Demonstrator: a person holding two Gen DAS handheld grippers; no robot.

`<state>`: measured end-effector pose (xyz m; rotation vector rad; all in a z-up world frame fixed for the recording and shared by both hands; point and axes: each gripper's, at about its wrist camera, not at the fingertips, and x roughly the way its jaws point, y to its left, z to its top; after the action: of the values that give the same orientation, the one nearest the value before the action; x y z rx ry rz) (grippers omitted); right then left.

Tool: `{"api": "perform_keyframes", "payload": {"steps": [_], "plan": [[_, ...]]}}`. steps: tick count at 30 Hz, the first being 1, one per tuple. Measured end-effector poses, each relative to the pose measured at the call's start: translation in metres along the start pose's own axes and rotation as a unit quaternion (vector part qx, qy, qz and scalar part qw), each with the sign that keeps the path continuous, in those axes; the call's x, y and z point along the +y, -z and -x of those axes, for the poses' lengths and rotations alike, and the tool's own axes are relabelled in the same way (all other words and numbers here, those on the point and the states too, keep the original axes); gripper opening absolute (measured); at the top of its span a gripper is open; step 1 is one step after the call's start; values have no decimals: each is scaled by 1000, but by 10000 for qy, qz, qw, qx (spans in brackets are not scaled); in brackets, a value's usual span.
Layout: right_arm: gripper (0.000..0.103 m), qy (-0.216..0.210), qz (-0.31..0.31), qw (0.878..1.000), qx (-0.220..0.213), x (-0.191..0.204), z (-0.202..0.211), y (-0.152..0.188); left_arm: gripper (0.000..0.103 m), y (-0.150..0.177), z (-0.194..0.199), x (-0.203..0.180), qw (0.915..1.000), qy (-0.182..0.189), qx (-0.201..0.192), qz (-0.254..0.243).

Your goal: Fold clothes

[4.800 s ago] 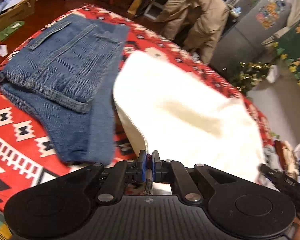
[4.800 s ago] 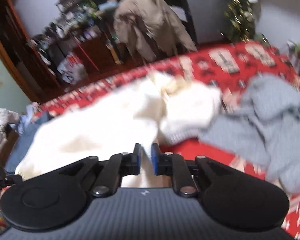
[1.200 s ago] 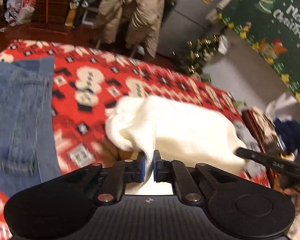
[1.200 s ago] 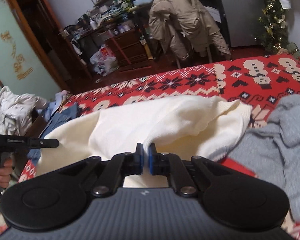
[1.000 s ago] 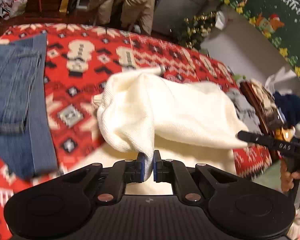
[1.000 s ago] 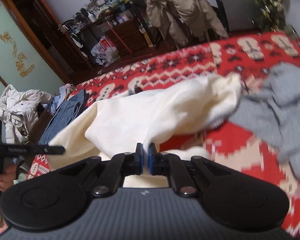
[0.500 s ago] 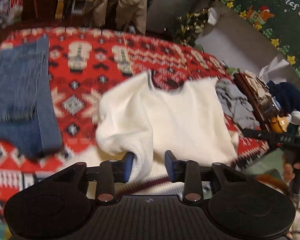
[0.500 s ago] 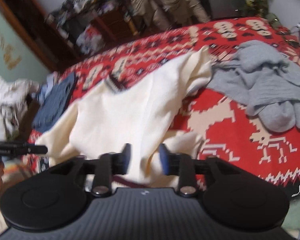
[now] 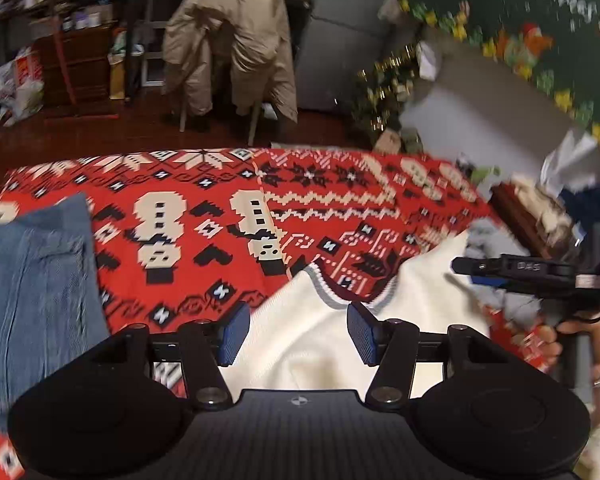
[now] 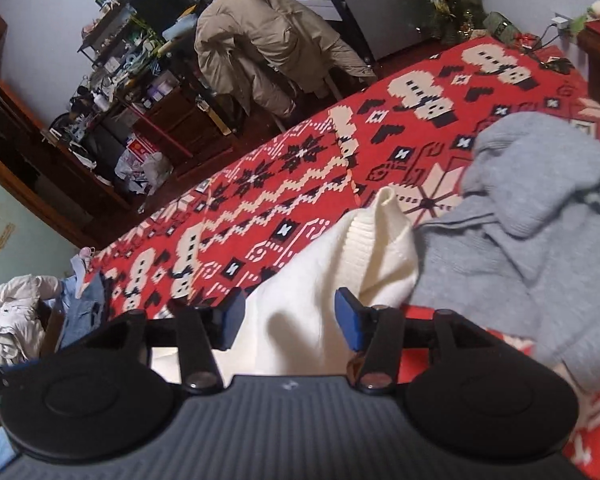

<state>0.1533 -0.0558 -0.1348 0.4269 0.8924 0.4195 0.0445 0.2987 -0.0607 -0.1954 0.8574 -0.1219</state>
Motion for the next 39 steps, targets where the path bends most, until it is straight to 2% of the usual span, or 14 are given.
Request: {"api": "perform_keyframes", "payload": {"steps": [6, 10, 12, 13, 15, 20, 22, 23, 24, 25, 28, 30, 34, 39], "plan": [[54, -194, -227, 9995, -49, -21, -10, 4, 51, -15, -94, -3, 9960, -121, 827, -311], [54, -398, -371, 9985, -1, -30, -17, 4, 48, -13, -125, -6, 9934, -10, 1055, -448], [54, -347, -331, 9988, 46, -32, -21, 4, 15, -12, -132, -7, 9927, 89, 1111, -457], [54, -350, -324, 9988, 61, -32, -22, 5, 3, -11, -132, -8, 9927, 40, 1124, -429], [55, -394, -289, 9988, 78, -31, -23, 5, 3, -10, -130, -9, 9937, -69, 1045, -402], [55, -751, -293, 9966, 150, -23, -21, 6, 2, -24, -89, -6, 9994, -209, 278, -87], [47, -944, -280, 9950, 141, -18, -19, 5, 2, -32, -68, -10, 9998, -165, -28, -61], [34, -1042, -232, 9942, 124, -14, -18, 5, 2, -35, -58, -14, 9997, -170, -154, -91], [15, -1121, -208, 9934, 100, -11, -18, 5, 2, -37, -48, -18, 9995, -144, -247, -122], [11, -1233, -160, 9922, 33, -6, -15, 5, 2, -40, -38, -23, 9992, -112, -340, -153], [11, -1495, 236, 9884, -122, 11, 2, 1, 2, -35, -1, -41, 9979, 221, -547, -284], [11, -1567, 711, 9850, -124, 18, 20, -2, 2, -17, 15, -57, 9968, 496, -444, -449], [16, -1350, 1189, 9833, 283, 7, 33, 4, 2, 37, 1, -79, 9955, 663, 173, -654], [23, -341, 1290, 9880, 773, -13, 16, 17, 3, 86, -46, -71, 9931, 667, 964, 20]]}}
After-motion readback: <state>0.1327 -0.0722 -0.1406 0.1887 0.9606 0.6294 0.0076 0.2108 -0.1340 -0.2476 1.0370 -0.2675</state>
